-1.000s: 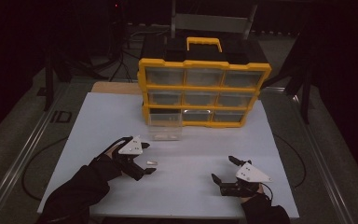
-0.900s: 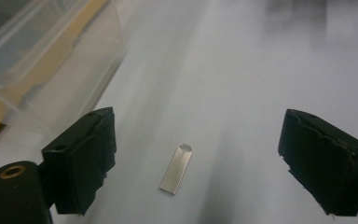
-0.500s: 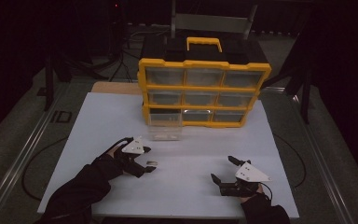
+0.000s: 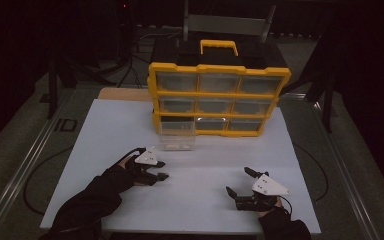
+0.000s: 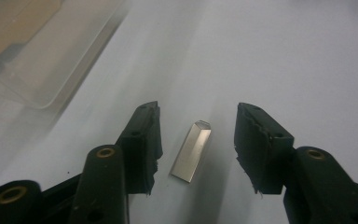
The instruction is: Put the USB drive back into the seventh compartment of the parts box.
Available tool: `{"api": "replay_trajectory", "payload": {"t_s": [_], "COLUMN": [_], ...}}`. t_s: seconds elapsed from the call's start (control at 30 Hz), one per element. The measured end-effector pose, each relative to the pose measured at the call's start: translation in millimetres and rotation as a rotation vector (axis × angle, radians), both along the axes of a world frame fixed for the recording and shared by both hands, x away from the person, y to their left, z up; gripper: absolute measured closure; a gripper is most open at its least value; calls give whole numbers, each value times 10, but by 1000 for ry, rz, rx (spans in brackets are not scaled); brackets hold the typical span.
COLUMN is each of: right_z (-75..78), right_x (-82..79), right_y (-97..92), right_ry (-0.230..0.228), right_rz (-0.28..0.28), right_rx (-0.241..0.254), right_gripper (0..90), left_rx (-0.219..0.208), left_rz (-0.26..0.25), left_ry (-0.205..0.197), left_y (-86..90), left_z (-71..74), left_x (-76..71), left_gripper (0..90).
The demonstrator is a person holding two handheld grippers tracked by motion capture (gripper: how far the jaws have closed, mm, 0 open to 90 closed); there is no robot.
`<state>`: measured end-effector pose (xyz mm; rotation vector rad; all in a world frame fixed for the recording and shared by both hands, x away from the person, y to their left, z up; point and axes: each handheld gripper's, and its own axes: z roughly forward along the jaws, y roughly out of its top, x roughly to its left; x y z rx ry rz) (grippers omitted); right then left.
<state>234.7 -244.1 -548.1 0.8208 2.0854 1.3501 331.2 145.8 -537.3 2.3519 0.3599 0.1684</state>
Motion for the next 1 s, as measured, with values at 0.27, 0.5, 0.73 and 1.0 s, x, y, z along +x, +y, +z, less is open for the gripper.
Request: {"api": "replay_trajectory", "payload": {"t_s": [0.27,0.5,0.73,1.0], "right_z": [0,-1,-3,-3], "right_x": [-5,-1,6,0], "right_y": [3,1,-4,3], "right_ry": [-2,0,2,2], "right_rz": [0,-1,-5,-3], "right_rx": [-7,-5,-2,-8], "right_gripper": [95,95,95,95], "left_rx": [1,17,7,0], "left_rz": [4,-9,-1,-4], "left_ry": [25,44,48,59], "left_y": [-7,-45,-42,-42], "left_z": [-56,-112,-127,-131], "left_x": [38,54,69,60], "left_gripper": [642,686,724,795]}}
